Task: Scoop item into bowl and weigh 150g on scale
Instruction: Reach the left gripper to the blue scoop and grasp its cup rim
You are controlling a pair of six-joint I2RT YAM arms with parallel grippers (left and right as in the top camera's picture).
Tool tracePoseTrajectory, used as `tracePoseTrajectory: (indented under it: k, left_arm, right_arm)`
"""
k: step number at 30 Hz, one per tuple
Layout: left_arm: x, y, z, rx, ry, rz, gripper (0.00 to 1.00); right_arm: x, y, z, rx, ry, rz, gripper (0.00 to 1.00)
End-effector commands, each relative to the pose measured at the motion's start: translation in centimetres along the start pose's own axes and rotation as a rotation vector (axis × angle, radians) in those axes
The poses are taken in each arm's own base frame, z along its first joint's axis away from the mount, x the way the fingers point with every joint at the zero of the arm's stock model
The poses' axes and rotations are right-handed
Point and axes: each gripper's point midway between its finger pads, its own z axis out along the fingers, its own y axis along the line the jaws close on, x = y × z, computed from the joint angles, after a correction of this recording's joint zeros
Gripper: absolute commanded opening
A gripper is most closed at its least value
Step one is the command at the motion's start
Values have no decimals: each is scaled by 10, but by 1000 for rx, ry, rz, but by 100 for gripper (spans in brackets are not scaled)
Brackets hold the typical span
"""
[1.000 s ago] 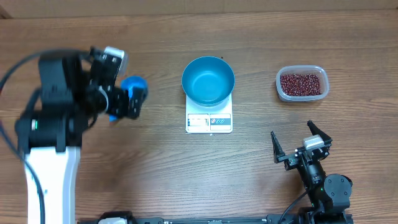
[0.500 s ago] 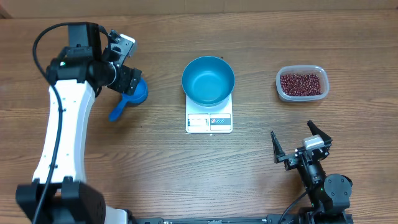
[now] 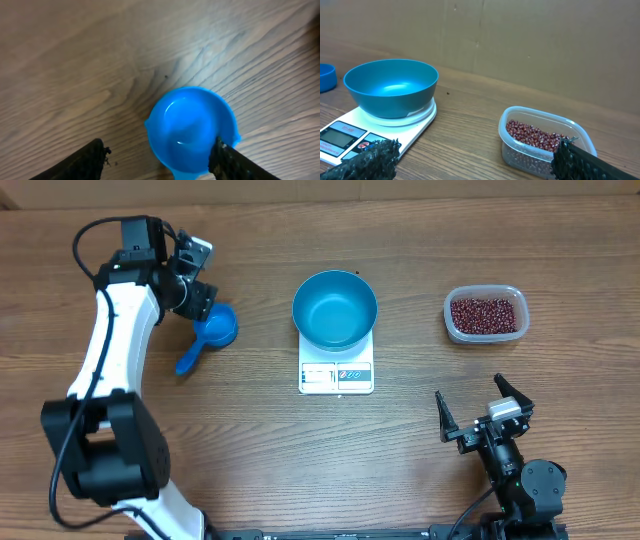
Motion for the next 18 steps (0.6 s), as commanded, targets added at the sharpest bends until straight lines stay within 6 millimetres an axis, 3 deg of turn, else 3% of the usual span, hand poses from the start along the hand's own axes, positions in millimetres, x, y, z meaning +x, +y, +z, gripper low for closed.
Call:
tracePoseTrajectory:
  k: [1, 11, 18]
  left_arm:
    - [3, 2, 17, 9, 31, 31, 69]
    - [27, -2, 63, 49, 131, 28, 62]
    - [34, -2, 86, 57, 148, 25, 59]
  right_arm:
    - [-2, -1, -1, 5, -12, 0, 100]
    - [-2, -1, -1, 5, -12, 0, 100]
    - [-2, -1, -1, 5, -12, 0, 100]
